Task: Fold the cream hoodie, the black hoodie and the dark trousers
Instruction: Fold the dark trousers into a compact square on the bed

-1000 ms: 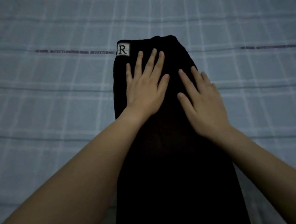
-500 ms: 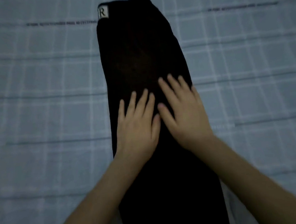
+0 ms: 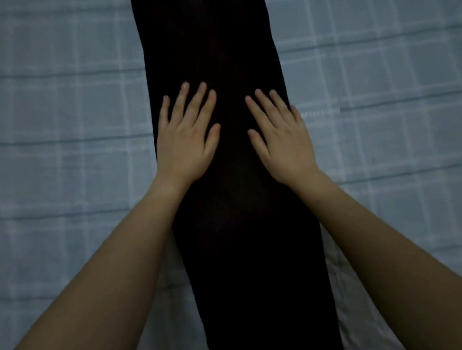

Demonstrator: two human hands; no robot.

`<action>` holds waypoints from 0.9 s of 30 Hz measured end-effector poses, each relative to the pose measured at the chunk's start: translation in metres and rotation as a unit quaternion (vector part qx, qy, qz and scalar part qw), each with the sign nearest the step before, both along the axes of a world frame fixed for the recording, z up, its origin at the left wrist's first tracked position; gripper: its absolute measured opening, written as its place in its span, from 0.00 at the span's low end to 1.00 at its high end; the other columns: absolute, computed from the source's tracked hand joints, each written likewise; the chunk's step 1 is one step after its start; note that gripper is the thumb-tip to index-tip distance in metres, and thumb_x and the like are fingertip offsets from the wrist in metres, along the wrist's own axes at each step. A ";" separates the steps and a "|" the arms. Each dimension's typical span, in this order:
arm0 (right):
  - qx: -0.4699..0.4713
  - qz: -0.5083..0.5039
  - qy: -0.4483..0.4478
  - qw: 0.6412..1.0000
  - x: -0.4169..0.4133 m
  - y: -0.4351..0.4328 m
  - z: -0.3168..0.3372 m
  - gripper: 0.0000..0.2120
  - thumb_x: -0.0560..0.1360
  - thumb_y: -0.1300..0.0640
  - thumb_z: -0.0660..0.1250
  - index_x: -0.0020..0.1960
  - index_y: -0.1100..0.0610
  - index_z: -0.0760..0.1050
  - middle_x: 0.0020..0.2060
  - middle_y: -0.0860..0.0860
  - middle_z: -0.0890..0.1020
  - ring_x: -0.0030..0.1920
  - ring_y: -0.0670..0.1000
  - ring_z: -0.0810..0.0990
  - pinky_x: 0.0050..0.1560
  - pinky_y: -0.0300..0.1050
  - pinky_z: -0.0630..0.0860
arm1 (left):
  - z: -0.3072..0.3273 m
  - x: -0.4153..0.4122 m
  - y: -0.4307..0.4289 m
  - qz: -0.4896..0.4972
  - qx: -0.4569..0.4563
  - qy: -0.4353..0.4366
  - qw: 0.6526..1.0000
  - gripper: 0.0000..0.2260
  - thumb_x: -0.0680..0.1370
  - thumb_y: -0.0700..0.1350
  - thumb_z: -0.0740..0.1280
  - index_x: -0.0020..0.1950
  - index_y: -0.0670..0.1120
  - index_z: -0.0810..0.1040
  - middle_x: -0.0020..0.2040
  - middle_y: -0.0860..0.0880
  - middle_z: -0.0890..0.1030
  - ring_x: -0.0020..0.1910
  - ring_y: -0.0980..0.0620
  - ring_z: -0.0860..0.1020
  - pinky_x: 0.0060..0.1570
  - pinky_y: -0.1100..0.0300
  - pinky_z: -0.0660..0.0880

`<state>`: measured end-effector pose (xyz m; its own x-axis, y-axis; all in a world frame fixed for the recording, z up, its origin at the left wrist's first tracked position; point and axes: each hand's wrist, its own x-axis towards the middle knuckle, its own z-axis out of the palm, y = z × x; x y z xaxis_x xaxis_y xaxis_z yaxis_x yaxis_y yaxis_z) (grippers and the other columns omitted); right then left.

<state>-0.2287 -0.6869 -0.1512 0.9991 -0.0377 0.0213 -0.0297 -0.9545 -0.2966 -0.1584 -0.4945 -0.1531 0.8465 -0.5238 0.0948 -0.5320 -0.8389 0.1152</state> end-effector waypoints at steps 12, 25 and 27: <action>0.204 -0.129 0.053 0.969 -0.195 0.031 0.032 0.26 0.82 0.52 0.62 0.78 0.47 0.62 0.78 0.56 0.58 0.76 0.53 0.58 0.75 0.41 0.55 | 0.011 -0.173 0.047 0.064 -0.111 0.093 0.987 0.24 0.82 0.49 0.56 0.78 0.46 0.62 0.79 0.43 0.57 0.79 0.41 0.52 0.76 0.42 0.52; 0.349 -0.151 0.186 0.906 -0.296 0.037 0.065 0.34 0.76 0.51 0.72 0.74 0.32 0.60 0.68 0.33 0.70 0.62 0.30 0.71 0.57 0.23 0.68 | 0.042 -0.313 0.071 0.230 -0.397 0.345 0.819 0.29 0.75 0.44 0.72 0.73 0.57 0.67 0.67 0.58 0.73 0.66 0.62 0.72 0.65 0.62 0.71; 0.347 -0.134 0.197 0.907 -0.299 0.034 0.069 0.34 0.76 0.52 0.72 0.74 0.33 0.61 0.67 0.31 0.70 0.59 0.25 0.69 0.54 0.20 0.67 | 0.045 -0.318 0.078 0.209 -0.407 0.383 0.803 0.29 0.75 0.42 0.73 0.73 0.57 0.67 0.64 0.65 0.73 0.64 0.68 0.72 0.61 0.70 0.71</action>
<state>-0.5273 -0.6525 -0.0826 0.8764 -0.1481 -0.4583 -0.4684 -0.4838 -0.7393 -0.4761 -0.4165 -0.1080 0.9056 -0.2064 -0.3705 0.2649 -0.4070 0.8742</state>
